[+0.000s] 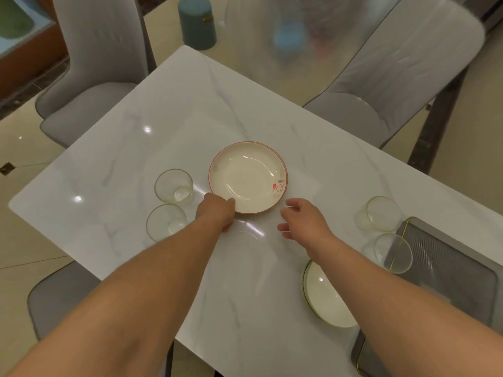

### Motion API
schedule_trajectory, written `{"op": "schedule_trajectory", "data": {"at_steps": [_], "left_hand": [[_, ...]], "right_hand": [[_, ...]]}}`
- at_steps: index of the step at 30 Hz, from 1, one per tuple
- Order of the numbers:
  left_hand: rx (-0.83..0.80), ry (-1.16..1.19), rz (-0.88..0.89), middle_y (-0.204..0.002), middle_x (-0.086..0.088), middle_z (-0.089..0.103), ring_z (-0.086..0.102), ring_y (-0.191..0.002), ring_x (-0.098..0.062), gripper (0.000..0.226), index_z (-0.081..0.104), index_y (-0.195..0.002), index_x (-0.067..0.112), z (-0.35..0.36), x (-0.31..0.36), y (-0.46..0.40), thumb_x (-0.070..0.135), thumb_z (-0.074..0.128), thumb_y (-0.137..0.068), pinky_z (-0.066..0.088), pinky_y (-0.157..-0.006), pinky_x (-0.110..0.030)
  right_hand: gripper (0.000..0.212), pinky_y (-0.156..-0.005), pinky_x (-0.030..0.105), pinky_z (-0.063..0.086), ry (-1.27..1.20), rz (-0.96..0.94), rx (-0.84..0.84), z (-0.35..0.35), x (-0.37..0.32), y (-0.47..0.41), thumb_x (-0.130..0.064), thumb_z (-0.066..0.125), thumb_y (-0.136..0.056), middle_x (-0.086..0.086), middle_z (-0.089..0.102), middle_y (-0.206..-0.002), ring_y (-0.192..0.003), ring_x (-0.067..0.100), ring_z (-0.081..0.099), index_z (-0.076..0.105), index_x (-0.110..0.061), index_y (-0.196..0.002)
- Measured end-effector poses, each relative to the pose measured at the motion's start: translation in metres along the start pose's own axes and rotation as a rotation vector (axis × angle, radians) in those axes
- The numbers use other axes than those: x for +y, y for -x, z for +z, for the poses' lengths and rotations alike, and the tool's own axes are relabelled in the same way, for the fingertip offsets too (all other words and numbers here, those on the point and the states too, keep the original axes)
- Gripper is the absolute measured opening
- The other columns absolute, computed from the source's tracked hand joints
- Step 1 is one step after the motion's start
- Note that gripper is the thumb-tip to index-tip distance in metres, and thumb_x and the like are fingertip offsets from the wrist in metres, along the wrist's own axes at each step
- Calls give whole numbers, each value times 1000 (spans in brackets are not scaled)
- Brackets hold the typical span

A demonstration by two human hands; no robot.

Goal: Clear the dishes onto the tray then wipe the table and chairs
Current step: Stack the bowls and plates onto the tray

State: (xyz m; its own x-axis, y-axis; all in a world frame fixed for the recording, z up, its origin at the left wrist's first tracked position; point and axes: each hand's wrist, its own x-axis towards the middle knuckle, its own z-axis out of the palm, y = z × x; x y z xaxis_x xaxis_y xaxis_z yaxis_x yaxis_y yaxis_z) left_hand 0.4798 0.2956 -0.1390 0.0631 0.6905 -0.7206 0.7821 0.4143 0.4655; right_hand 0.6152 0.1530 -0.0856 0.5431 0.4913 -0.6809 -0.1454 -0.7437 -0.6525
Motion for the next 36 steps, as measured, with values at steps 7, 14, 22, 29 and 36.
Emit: {"op": "schedule_trajectory", "data": {"at_steps": [7, 14, 22, 29, 36], "left_hand": [[-20, 415, -119, -93, -6, 60, 62, -62, -23, 24, 56, -109, 11, 10, 7, 11, -2, 48, -90, 48, -38, -20], [-1, 553, -169, -115, -6, 58, 61, -65, -19, 29, 54, -115, 16, 27, -1, 35, -2, 45, -93, 48, -39, -19], [-43, 475, -60, -117, -10, 60, 71, -83, -24, 33, 51, -119, 9, 23, -9, 82, -5, 45, -90, 56, -47, -24], [-51, 344, 4, -119, -17, 63, 75, -80, -26, 47, 43, -136, 5, 22, -18, 129, -4, 43, -90, 56, -46, -24], [-72, 90, 128, -106, -22, 67, 71, -70, -28, 28, 54, -117, 0, 10, -18, 189, -2, 43, -91, 58, -46, -28]], "right_hand": [[32, -71, 20, 44, 359, -150, 176, -34, 33, 6, -20, 47, -98, -7, 67, -114, -96, 12, 61, 64, -25, -126], [46, -95, 32, 47, 577, -33, 36, -77, 73, 26, -21, 51, -94, 1, 58, -139, -123, 21, 56, 53, -20, -141], [47, -92, 31, 48, 653, -4, 35, -106, 112, 45, -9, 49, -97, 9, 61, -133, -120, 30, 57, 50, -19, -142], [43, -92, 40, 54, 584, -67, 91, -116, 139, 80, -11, 49, -99, 10, 61, -133, -119, 32, 57, 56, -18, -140], [37, -83, 31, 52, 473, -107, 104, -163, 158, 136, -9, 55, -93, 6, 69, -117, -107, 28, 64, 68, -21, -126]]}}
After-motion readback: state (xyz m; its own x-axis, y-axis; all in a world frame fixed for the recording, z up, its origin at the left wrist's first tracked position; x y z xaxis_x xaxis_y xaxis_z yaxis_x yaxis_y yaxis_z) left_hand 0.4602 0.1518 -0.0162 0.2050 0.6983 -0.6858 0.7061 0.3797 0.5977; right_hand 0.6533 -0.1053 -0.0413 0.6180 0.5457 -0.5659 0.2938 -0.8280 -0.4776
